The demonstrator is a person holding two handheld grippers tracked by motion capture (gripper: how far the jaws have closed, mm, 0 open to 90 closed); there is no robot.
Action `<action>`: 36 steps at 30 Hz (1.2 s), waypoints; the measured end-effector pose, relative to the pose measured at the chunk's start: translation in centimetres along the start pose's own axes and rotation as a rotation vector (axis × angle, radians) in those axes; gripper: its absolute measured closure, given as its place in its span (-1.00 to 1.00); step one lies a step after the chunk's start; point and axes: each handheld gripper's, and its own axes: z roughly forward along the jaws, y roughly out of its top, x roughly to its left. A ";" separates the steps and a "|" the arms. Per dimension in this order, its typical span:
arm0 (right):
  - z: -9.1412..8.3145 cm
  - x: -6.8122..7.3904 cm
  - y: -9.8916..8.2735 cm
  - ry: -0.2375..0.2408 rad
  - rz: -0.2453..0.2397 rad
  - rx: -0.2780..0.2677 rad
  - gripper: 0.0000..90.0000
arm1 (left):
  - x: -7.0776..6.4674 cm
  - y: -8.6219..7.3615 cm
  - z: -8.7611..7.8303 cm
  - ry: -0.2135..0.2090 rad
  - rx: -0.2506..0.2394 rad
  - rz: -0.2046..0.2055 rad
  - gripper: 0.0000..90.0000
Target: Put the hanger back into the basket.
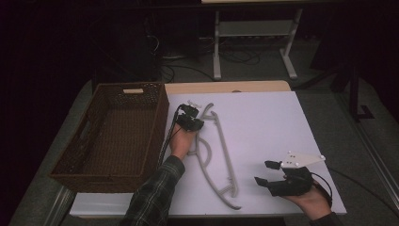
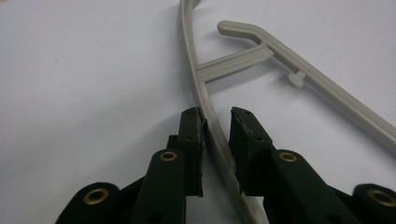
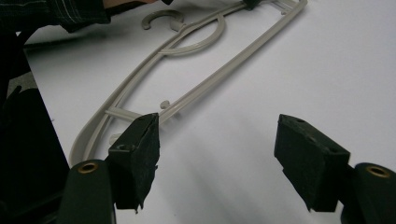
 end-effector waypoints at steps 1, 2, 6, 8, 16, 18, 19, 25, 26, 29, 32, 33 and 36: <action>0.0 0.0 0.0 -0.001 -0.001 -0.002 -0.32 | 0.0 0.1 0.1 -0.003 0.001 0.002 0.68; -0.1 0.0 0.0 -0.001 0.000 -0.002 -0.32 | -0.1 0.2 0.1 -0.007 -0.003 0.001 0.69; 0.0 -0.1 0.0 0.000 0.001 -0.003 -0.32 | -0.5 0.9 0.5 -0.030 -0.002 0.020 0.75; 0.0 -0.1 0.0 0.001 0.001 -0.003 -0.32 | -0.8 1.1 0.8 -0.038 0.003 0.029 0.77; -0.1 -0.1 0.1 0.004 0.002 -0.008 -0.31 | -2.9 2.3 2.0 -0.124 0.000 0.093 0.81; -0.1 -0.1 0.1 0.005 0.001 -0.007 -0.31 | -3.6 2.6 2.4 -0.147 -0.001 0.114 0.82; -0.1 -0.1 0.1 0.005 0.001 -0.007 -0.31 | -4.0 2.8 2.6 -0.160 -0.002 0.125 0.82; -0.1 -0.2 0.1 0.004 -0.001 -0.008 -0.31 | -6.9 4.0 3.9 -0.222 -0.004 0.197 0.83; -0.1 -0.2 0.1 0.003 0.000 -0.009 -0.31 | -7.4 4.2 4.1 -0.231 -0.003 0.210 0.83; -0.2 -0.2 0.1 0.000 0.001 -0.014 -0.31 | -8.9 4.8 4.8 -0.263 -0.007 0.234 0.84; -0.2 -0.3 0.1 0.001 -0.001 -0.014 -0.31 | -10.1 5.2 5.3 -0.300 -0.008 0.259 0.84; -0.2 -0.3 0.1 0.001 -0.001 -0.013 -0.31 | -10.6 5.3 5.5 -0.320 -0.007 0.260 0.84; -0.2 -0.3 0.1 0.002 -0.001 -0.013 -0.31 | -11.6 5.5 5.9 -0.345 -0.017 0.266 0.84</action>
